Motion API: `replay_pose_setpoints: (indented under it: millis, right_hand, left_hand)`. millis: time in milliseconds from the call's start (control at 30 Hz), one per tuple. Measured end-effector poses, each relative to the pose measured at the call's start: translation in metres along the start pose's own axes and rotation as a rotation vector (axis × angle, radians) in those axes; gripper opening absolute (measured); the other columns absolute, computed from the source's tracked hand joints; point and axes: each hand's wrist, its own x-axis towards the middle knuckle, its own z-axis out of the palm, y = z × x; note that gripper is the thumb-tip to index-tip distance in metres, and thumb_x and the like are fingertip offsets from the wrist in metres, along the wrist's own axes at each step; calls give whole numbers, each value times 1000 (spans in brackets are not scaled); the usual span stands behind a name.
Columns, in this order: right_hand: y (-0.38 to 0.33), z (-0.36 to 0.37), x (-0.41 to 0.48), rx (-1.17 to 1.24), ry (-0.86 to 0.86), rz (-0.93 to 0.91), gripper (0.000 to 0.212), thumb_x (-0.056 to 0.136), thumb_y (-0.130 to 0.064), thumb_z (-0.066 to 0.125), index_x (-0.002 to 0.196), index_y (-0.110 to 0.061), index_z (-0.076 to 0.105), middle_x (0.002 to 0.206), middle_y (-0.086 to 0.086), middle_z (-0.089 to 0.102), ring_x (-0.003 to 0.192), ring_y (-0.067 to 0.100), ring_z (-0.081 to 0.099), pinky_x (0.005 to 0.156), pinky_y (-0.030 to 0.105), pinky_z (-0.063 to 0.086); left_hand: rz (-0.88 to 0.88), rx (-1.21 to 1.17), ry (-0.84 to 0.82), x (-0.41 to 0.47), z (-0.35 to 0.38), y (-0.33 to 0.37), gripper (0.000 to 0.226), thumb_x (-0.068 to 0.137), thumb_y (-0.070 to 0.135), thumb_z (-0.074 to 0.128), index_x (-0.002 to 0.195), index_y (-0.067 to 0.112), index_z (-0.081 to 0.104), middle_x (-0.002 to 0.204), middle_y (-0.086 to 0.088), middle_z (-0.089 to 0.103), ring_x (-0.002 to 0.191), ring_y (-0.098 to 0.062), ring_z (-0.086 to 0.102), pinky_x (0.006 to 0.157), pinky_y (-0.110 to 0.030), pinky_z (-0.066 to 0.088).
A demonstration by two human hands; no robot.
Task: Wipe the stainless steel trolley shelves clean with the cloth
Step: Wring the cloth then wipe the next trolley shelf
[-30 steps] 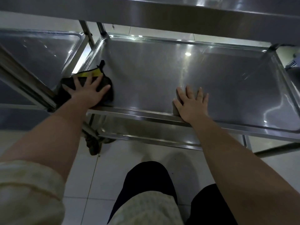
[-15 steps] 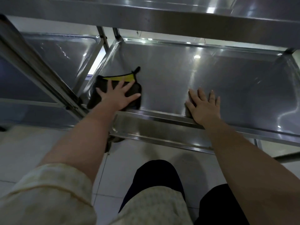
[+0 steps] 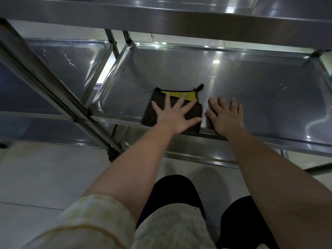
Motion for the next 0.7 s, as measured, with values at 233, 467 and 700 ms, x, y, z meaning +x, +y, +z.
replay_pose_setpoints:
  millis: [233, 467, 700]
  right_hand:
    - [-7, 0, -1, 2, 5, 3, 57, 99, -59, 15, 152, -46, -3, 165, -3, -5, 148, 40, -10, 118, 55, -7]
    - [-8, -1, -1, 49, 8, 11, 56, 101, -54, 19, 153, -42, 6, 165, -3, 0, 149, 39, -7, 117, 55, -7]
    - [10, -2, -5, 683, 232, 7, 38, 101, -35, 46, 138, -32, 53, 151, 6, 44, 148, 24, 20, 121, 43, 2]
  left_hand:
    - [-353, 35, 9, -45, -15, -178, 86, 62, 95, -1, 142, 64, -11, 162, 19, -13, 149, -34, -11, 106, -77, 1]
    - [-149, 16, 46, -23, -4, -60, 75, 79, 88, 9, 145, 59, -12, 162, 17, -16, 145, -47, -14, 101, -82, 0]
    - [97, -137, 73, -24, 4, 23, 72, 88, 78, 28, 152, 48, 14, 165, 7, -1, 149, -37, -9, 107, -73, -11]
